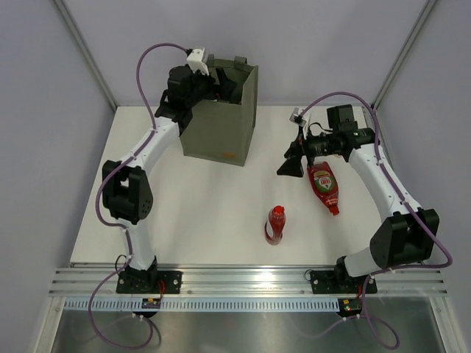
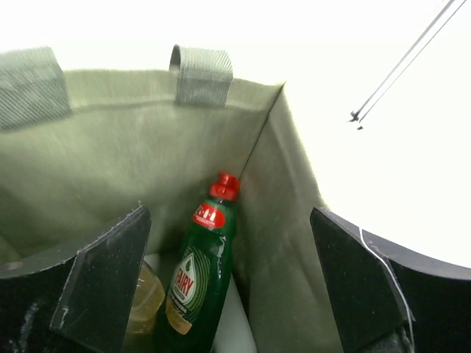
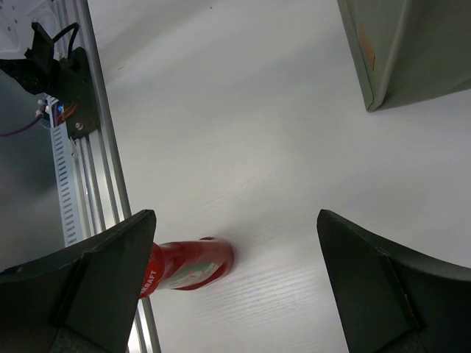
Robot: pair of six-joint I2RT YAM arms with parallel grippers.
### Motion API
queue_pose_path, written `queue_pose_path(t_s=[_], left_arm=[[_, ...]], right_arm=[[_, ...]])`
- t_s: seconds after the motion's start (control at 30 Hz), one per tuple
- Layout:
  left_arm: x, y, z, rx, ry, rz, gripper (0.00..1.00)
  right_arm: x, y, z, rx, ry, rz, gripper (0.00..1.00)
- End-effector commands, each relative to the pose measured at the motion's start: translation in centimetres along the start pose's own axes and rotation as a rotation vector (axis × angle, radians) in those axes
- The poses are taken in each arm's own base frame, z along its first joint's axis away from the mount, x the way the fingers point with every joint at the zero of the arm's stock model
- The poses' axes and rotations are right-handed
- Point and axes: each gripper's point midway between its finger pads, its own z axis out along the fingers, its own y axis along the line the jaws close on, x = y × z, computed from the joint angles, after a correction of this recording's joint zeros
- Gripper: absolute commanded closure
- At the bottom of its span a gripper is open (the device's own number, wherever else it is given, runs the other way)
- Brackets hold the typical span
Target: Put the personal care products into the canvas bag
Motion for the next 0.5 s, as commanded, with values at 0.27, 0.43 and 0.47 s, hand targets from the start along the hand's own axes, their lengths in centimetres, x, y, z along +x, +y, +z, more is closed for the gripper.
queue_pose_path(t_s=[0.27,0.43,0.47], left_arm=[[-12.3,-2.0,-12.3,-0.093,-0.218,0.237,0.01],[-9.1,-1.9,-19.2,-0.179,-0.138,0.195,0.01],[-7.3,-2.1,-21.3,-0.189,-0.122,0.178,0.01]], right_arm=[[1.0,1.9,1.8,0.206,0.231,0.035,0.01],[2.5,5.0,4.3,0.256,0.373,-0.027,0.01],[2.7,4.7,4.4,0.303,0.393,-0.032,0.00]])
